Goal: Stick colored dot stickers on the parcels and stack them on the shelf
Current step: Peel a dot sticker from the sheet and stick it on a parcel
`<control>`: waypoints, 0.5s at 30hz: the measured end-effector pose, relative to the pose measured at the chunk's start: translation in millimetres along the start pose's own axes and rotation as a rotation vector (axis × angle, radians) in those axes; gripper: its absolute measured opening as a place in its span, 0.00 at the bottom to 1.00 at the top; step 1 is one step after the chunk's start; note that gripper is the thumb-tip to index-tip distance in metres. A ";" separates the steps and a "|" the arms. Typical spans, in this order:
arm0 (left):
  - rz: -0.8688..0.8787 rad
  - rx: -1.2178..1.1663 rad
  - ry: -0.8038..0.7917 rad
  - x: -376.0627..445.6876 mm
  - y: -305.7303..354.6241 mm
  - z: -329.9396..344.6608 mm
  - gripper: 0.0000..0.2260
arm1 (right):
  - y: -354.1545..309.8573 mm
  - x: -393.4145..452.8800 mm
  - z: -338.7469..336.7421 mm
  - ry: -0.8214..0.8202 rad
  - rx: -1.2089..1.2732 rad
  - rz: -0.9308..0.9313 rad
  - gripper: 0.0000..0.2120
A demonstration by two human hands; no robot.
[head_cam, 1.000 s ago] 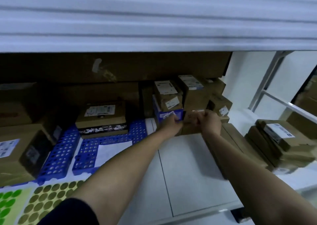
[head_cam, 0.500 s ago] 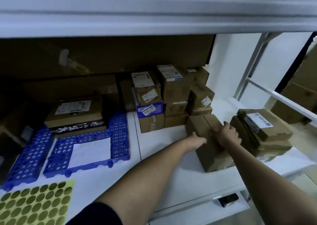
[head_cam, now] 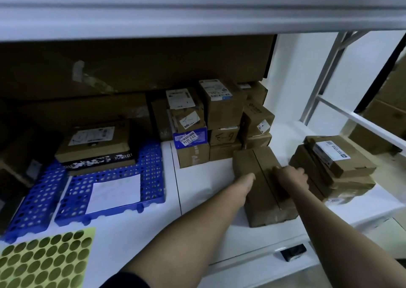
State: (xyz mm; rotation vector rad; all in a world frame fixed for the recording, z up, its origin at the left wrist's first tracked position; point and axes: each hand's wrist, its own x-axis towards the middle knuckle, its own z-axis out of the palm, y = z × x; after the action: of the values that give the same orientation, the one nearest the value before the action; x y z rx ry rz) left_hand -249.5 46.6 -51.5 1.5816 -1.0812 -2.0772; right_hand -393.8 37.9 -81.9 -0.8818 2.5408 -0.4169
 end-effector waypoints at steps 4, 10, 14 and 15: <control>-0.082 -0.051 0.028 -4.6 -4.5 -14.5 0.08 | -11.9 -19.8 12.1 0.014 0.017 -0.131 0.25; -0.113 -0.121 0.041 -14.8 -18.8 -50.3 0.11 | -25.3 -54.7 12.9 0.080 0.039 -0.241 0.18; -0.045 -0.094 0.045 -25.2 -22.9 -80.4 0.07 | -31.3 -81.4 11.4 0.144 0.166 -0.295 0.17; -0.020 -0.109 0.046 -30.5 -23.9 -87.7 0.07 | -33.8 -87.8 12.5 0.149 0.193 -0.310 0.18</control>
State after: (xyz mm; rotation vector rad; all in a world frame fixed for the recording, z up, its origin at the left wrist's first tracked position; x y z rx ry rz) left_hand -153.8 49.3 -57.0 1.5851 -0.9244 -2.0646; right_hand -307.9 67.0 -53.9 -1.2114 2.4432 -0.8355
